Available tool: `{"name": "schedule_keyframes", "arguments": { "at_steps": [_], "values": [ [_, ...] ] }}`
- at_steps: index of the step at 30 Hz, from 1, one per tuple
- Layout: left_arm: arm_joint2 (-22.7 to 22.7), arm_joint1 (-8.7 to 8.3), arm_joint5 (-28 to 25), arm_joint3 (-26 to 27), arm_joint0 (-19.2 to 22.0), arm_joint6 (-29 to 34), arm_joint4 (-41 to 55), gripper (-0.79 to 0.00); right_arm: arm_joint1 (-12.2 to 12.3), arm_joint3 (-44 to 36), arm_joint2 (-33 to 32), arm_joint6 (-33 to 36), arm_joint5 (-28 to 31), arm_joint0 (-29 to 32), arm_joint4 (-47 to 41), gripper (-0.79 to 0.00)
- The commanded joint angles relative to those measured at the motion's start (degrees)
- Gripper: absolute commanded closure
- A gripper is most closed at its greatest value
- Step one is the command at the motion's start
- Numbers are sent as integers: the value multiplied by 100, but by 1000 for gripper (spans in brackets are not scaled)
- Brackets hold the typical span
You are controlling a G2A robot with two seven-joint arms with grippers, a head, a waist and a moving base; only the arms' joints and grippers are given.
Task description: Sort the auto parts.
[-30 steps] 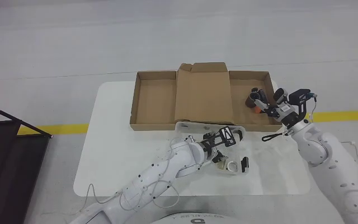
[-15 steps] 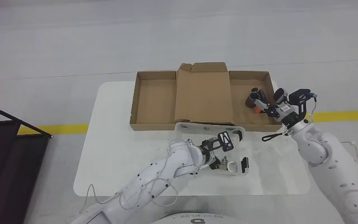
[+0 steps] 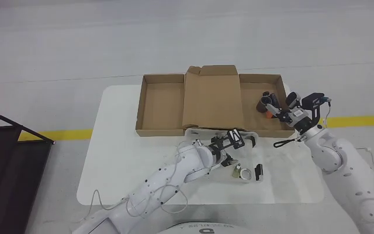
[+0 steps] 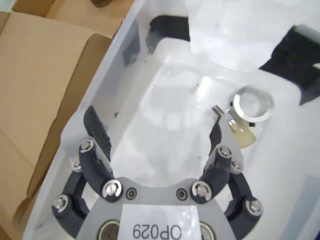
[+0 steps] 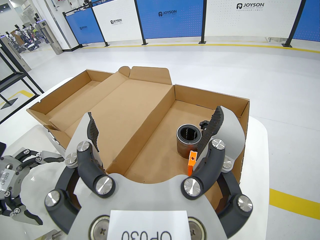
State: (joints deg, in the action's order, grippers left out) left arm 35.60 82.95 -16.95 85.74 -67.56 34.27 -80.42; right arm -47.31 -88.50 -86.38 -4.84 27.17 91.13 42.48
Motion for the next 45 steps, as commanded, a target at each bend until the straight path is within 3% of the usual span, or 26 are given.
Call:
{"name": "schedule_keyframes", "arguments": {
  "at_steps": [1, 5, 19, 21, 23, 27, 30, 37, 40, 41, 42, 43, 45],
  "values": [
    [24, -3, -273, -43, -16, 117, 299, -785, 0, 0, 0, -1, 7, 0, 0, -785],
    [-40, 24, -459, -181, -30, 254, 617, -785, 0, 0, 0, -1, 7, 0, 0, -785],
    [-349, 215, -162, -811, 227, 201, 610, -736, 0, 0, 0, -1, 7, 0, 0, -785],
    [-347, 229, -121, -835, 255, 218, 605, -631, 0, 0, 0, -1, 7, 0, 0, -785],
    [-340, 236, -78, -837, 278, 208, 571, -443, 0, 0, 0, -1, 7, 0, 0, -785],
    [-301, 242, -41, -801, 288, 167, 570, -259, 0, 0, 0, -1, 7, 0, 0, -785],
    [-288, 241, -56, -784, 278, 174, 562, -197, 0, 0, 0, -1, 7, 0, 0, -785],
    [-270, 242, -93, -760, 254, 184, 557, -166, 0, 0, 0, -1, 7, 0, 0, -785],
    [-246, 237, -98, -685, 242, 190, 558, -197, 0, 0, 0, -1, 7, 0, 0, -785],
    [-235, 233, -99, -651, 233, 196, 549, -252, 0, 0, 0, -1, 7, 0, 0, -785],
    [-224, 227, -102, -605, 218, 205, 549, -372, 0, 0, 0, -1, 7, 0, 0, -785],
    [-212, 221, -103, -564, 201, 218, 544, -551, 0, 0, 0, -1, 7, 0, 0, -785],
    [-200, 207, -118, -479, 157, 261, 531, -770, 0, 0, 0, -1, 7, 0, 0, -785]
  ]
}}
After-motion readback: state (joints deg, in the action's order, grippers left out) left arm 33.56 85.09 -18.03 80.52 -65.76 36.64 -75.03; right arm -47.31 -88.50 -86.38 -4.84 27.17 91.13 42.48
